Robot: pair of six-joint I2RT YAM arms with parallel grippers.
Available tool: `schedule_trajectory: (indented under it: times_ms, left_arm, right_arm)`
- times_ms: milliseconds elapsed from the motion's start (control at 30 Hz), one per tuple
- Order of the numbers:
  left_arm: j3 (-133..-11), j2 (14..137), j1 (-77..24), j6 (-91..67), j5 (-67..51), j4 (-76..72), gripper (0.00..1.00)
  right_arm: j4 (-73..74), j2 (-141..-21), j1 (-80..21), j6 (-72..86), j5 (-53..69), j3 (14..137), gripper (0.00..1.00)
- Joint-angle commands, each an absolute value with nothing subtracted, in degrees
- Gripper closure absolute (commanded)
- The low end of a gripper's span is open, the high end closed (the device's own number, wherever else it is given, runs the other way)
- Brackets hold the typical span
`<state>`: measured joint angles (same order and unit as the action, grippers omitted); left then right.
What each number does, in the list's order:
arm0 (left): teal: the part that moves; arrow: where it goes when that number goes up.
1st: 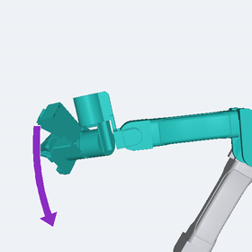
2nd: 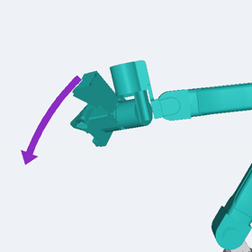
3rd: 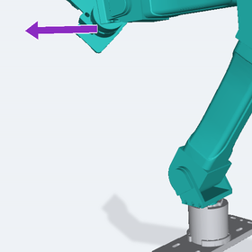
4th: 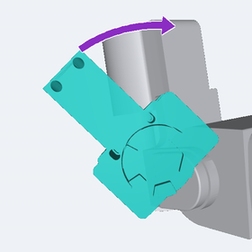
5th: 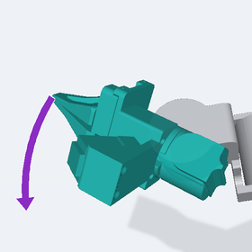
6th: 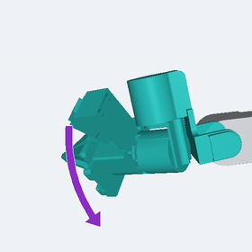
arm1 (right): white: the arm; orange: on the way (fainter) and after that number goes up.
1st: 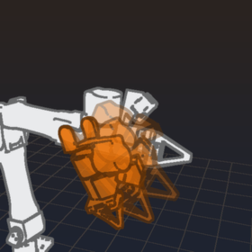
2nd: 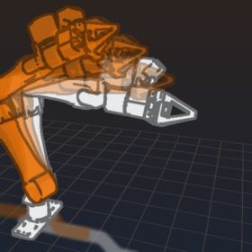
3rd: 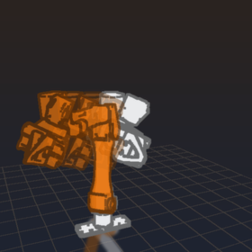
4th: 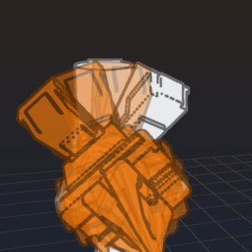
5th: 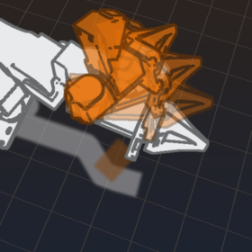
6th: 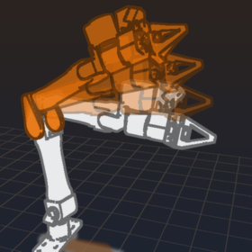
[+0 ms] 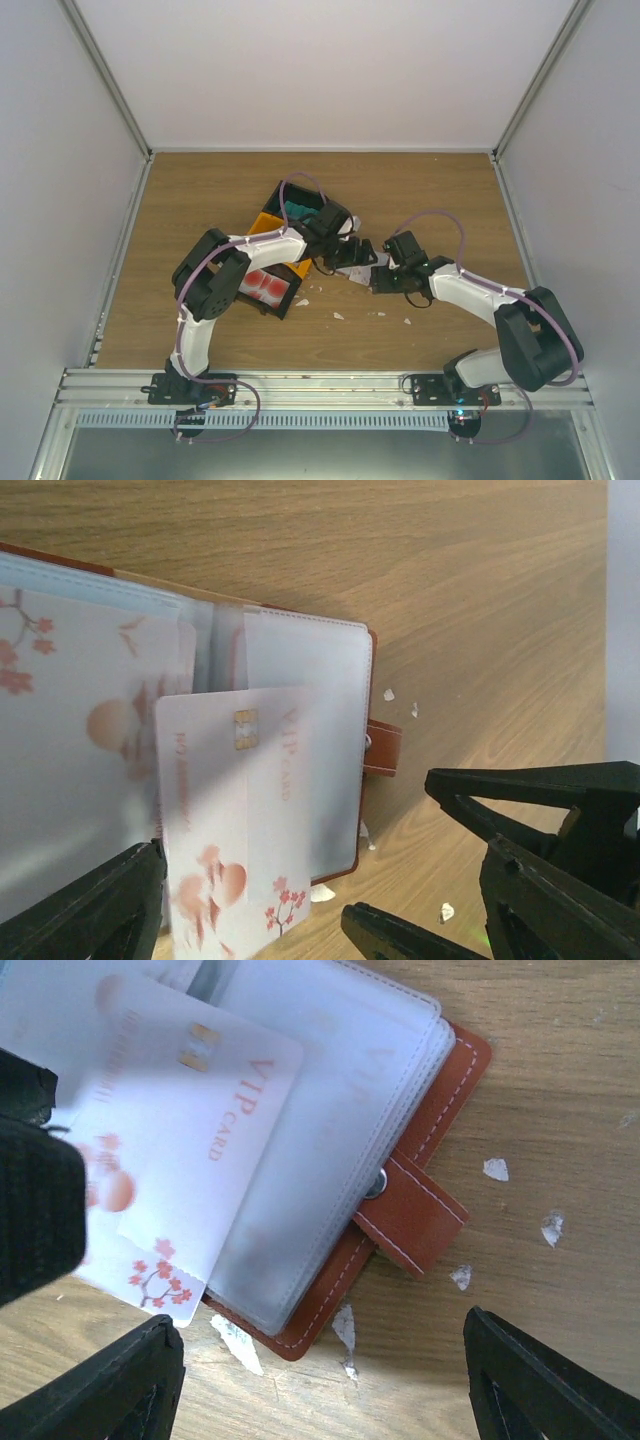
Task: Put the credit cards into the card holder
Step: Insert the credit card into the card holder.
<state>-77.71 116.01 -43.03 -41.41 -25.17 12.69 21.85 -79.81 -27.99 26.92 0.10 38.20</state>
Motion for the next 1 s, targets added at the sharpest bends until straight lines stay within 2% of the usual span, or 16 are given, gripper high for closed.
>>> schedule_trajectory:
  times_ms: [0, 133, 300, 467, 600, 767, 867, 967]
  left_arm:
    - [-77.53, 113.2, -42.89, -39.42, -20.73, 15.17, 0.14]
    - [-77.47, 113.58, -42.89, -39.06, -19.16, 16.33, 0.15]
    - [-77.68, 114.62, -42.89, -39.25, -19.27, 16.68, 0.28]
    - [-78.08, 115.78, -42.81, -39.28, -19.64, 17.04, 0.49]
    - [-78.82, 117.11, -42.86, -39.19, -19.58, 17.81, 0.59]
    - [-79.1, 118.07, -42.8, -39.14, -19.08, 18.07, 0.61]
    - [-79.08, 117.9, -42.8, -39.05, -18.69, 18.05, 0.55]
    - [-79.7, 118.47, -42.8, -38.69, -19.06, 17.77, 0.56]
  right_arm:
    - [19.38, -79.13, -28.67, 27.24, 1.38, 37.03, 0.23]
    - [19.27, -79.73, -29.91, 26.33, 0.5, 37.26, 0.23]
    - [20.0, -81.51, -31.91, 25.83, -2.18, 37.9, 0.23]
    - [20.61, -83.57, -34.1, 25.59, -4.9, 38.73, 0.22]
    - [20.66, -85.18, -35.23, 25.49, -6.1, 39.28, 0.22]
    - [19.77, -86.79, -35.6, 26.41, -7.47, 39.46, 0.22]
    - [19.44, -87.35, -35.59, 27.65, -8.77, 39.41, 0.23]
    - [19.38, -87.32, -35.6, 29.18, -9.99, 39.4, 0.24]
